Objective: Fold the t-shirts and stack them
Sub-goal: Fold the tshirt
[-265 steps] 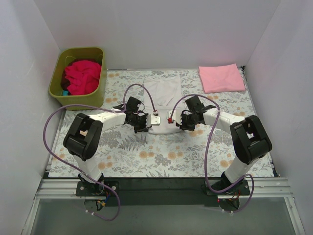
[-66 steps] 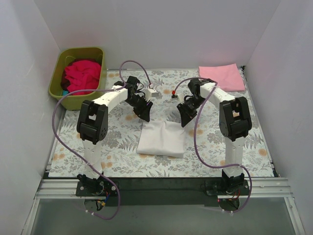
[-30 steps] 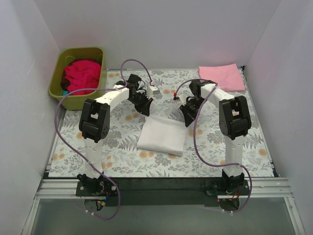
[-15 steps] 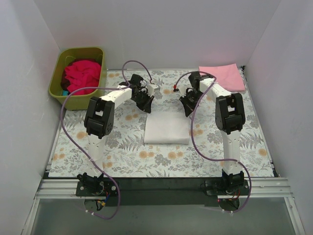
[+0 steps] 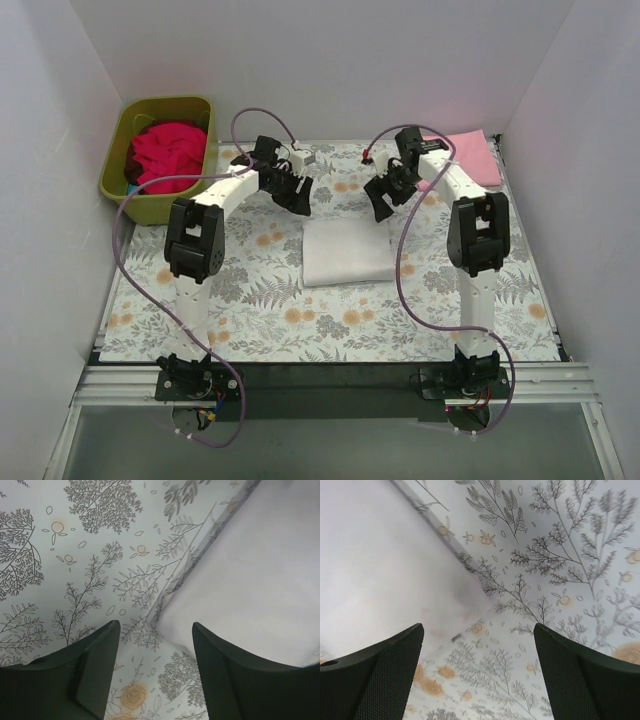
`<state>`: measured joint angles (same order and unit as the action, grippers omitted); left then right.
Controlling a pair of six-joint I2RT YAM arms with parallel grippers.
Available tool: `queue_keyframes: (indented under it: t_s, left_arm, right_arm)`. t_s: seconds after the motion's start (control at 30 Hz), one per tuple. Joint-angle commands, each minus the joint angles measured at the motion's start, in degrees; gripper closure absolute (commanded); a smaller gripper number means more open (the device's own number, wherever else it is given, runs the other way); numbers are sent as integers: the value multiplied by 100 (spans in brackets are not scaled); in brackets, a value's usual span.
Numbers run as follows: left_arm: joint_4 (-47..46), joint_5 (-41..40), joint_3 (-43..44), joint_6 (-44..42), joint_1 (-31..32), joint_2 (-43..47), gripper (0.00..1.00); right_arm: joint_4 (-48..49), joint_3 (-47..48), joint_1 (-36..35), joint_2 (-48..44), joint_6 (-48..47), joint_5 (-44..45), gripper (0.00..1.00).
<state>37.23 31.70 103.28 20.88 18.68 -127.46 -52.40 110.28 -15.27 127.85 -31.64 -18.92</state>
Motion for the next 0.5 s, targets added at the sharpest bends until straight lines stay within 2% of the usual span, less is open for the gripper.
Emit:
queue_keyframes:
  t_s: [0.0,0.1,0.13,0.17,0.2,0.27,0.3,0.37,0.47]
  left_arm:
    - [-155,791,-255,652,-13,1187,39]
    - [-549,1161,-712,1661,39,1522,37]
    - [-690,1563,-844,1986,57,1557,33]
    - [-1091,1784,-1150,2277,75,1610,24]
    - [-1374,1839,-1327,3080,127,1671,12]
    - [-1988,1778,-1704,3648,241,1645,11]
    - [-2218,1839,-1837,4138,250,1558,10]
    - [-2771,1874,-2031,4589,251,1426,9]
    - [-2923,1805,-2058,4969,251,1005,9]
  right_arm:
    - [72,-50,50,-1288,359,-805,2]
    - [81,-392,50,-1614,954,-1604,2]
    - [72,-454,59,-1623,1123,-1859,2]
    - [107,-542,50,-1588,1281,-2435,2]
    - [125,-638,59,-1527,1631,-2728,2]
    - [317,-753,42,-1272,1897,-3378,2]
    - [397,-832,24,-1176,2003,-3477,2]
    - [642,-833,33,-842,2301,-3776,2]
    - [819,-841,41,-446,2451,-3708,2]
